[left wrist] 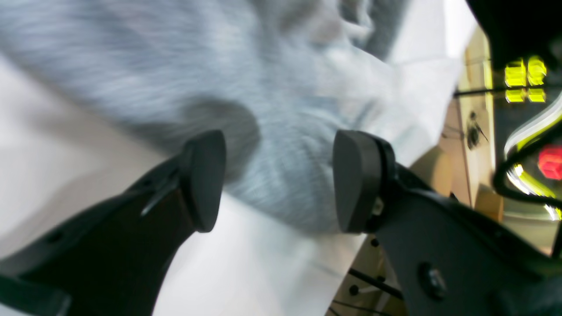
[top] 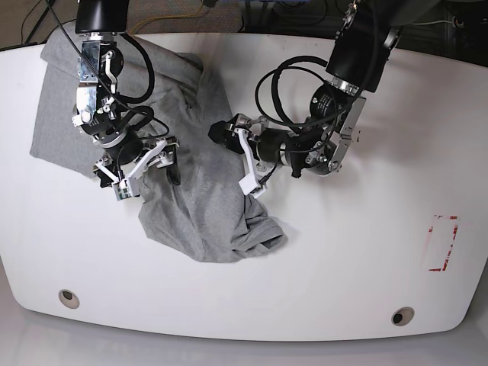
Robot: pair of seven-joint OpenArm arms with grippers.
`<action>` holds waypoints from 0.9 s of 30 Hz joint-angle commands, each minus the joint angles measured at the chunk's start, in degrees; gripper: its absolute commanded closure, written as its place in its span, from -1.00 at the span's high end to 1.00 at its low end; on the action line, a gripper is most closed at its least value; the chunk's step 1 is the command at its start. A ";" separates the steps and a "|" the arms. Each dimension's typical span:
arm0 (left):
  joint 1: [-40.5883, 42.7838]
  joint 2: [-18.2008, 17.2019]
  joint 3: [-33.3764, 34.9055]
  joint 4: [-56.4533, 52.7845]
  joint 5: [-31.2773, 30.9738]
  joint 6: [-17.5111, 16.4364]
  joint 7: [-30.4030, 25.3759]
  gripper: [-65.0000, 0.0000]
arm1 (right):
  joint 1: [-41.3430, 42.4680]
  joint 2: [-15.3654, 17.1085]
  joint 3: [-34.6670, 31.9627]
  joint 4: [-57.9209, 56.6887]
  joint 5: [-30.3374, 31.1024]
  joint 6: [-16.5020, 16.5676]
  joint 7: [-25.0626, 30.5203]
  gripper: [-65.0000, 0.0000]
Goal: Layout the t-shirt on the table in an organized manner, then fold the t-shirt properly
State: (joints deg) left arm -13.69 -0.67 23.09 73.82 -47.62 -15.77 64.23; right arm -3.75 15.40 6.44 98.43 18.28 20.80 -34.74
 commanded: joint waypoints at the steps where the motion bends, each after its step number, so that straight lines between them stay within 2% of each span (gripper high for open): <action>1: -0.86 0.45 0.95 0.60 -1.13 -0.10 -1.24 0.12 | 0.80 0.56 0.38 1.30 0.75 0.08 1.55 0.61; 6: -0.86 0.71 2.18 -1.95 -1.13 2.54 -1.68 0.12 | 0.80 0.56 0.38 1.30 0.75 0.08 1.55 0.61; 10: -0.94 2.73 2.18 -3.71 -1.13 3.95 -2.73 0.12 | 0.80 0.47 0.38 1.22 0.75 0.08 1.55 0.61; 13: -0.94 3.17 2.18 -4.85 -1.04 4.03 -2.91 0.12 | 0.80 0.47 0.38 1.22 0.75 0.08 1.55 0.61; 19: -3.23 6.78 2.27 -10.22 1.59 3.68 -3.17 0.12 | 0.98 0.47 0.38 1.22 0.75 0.08 1.55 0.61; 27: -3.76 8.97 6.67 -13.38 5.90 3.51 -3.26 0.08 | 1.33 0.47 0.38 0.86 0.31 0.08 1.55 0.61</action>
State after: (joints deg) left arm -17.32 7.94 28.95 60.55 -43.70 -12.73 59.35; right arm -3.53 15.22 6.50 98.50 18.24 20.73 -34.74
